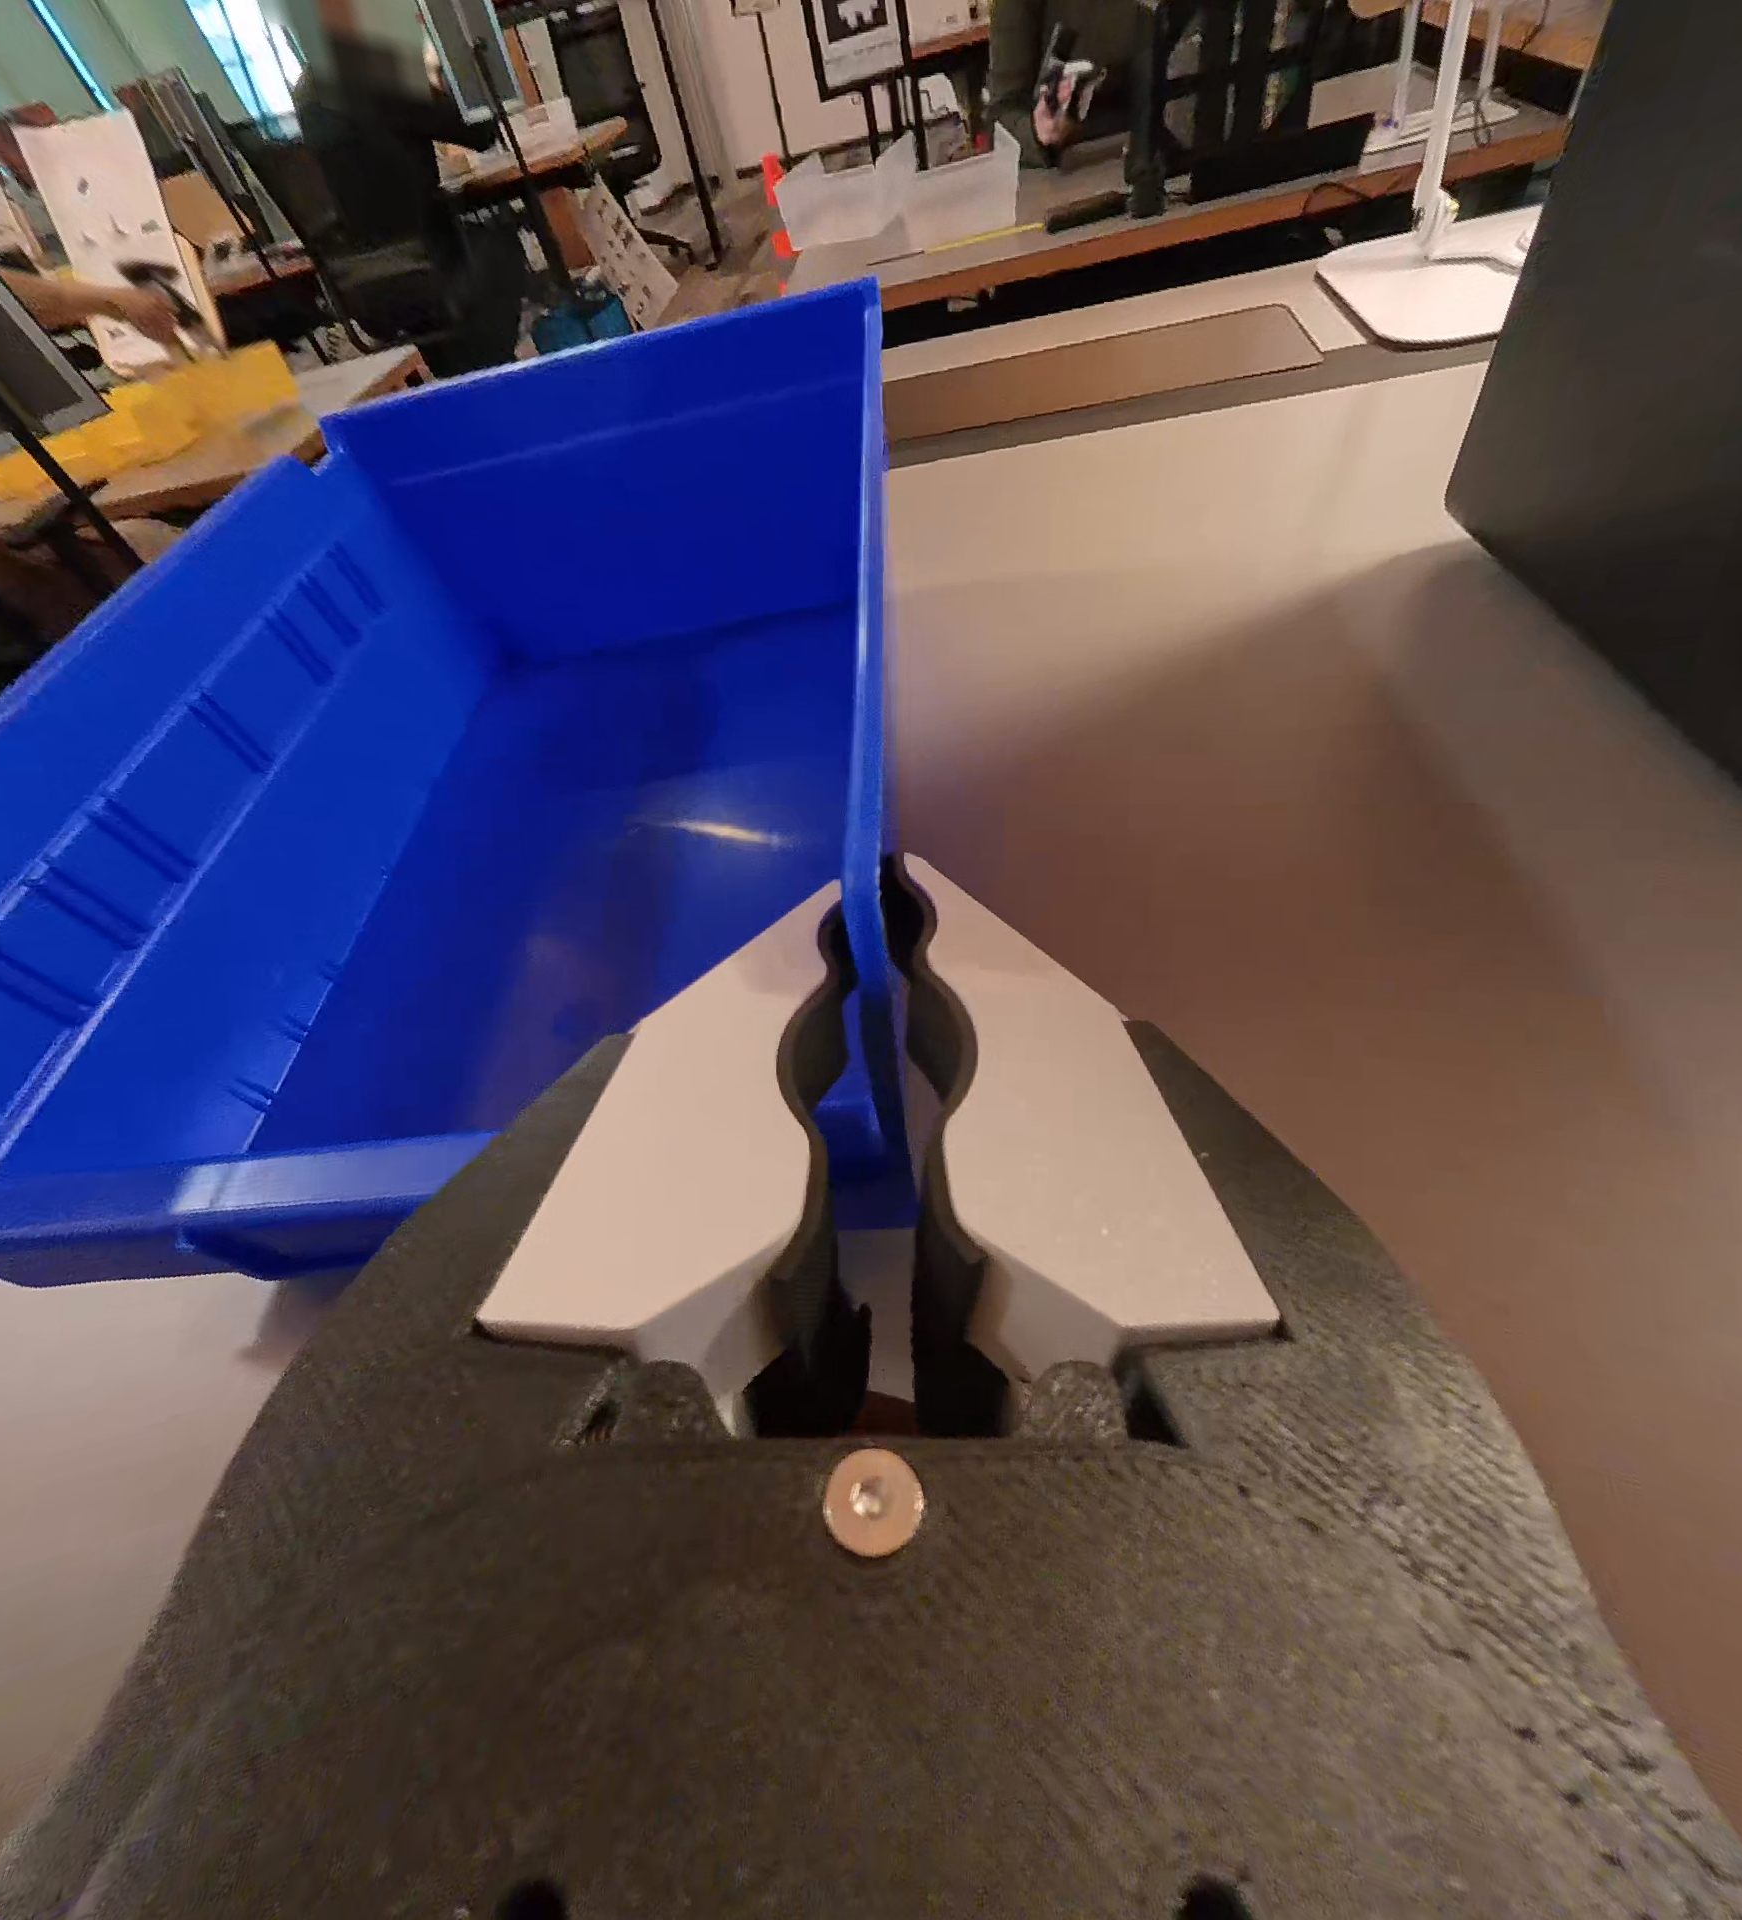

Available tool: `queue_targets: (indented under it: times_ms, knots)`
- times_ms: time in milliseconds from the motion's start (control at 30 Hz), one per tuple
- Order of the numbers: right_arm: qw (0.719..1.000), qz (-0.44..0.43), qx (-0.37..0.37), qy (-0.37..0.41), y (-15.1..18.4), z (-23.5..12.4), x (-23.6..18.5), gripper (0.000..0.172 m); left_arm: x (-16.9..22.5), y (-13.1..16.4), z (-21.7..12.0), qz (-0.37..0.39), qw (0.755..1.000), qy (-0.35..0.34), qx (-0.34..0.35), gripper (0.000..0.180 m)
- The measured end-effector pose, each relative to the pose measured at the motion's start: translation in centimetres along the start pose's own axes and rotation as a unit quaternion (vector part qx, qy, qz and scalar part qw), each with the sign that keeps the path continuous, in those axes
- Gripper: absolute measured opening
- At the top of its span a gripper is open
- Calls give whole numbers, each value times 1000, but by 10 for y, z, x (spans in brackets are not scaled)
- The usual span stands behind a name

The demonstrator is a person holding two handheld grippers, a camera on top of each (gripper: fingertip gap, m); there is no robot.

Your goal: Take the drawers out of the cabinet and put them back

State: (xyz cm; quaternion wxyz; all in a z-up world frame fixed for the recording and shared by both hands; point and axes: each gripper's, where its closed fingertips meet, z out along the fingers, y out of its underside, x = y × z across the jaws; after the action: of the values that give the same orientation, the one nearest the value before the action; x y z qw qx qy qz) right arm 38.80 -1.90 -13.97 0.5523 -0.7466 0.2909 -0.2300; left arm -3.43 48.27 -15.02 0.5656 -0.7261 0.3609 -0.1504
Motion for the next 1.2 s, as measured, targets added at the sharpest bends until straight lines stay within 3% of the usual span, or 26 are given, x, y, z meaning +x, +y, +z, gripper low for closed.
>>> queue_targets:
  times_ms: [167,567,867,967,1200]
  knots:
    - [1000,-1,0,12,0,-1,0,6,3,-10,-14,26,999,-22,42,4]
    - [998,-1,46,38,-10,-26,-3,3,24,-15,-76,33,995,10,96,4]
    - [991,22,131,22,-60,-60,3,0,14,-29,-106,-21,992,22,124,4]
    - [986,66,153,4,-73,-68,5,0,12,-32,-113,-33,990,30,133,3]
    - [981,69,177,-32,-96,-71,-10,0,8,-41,-125,-21,990,37,136,3]
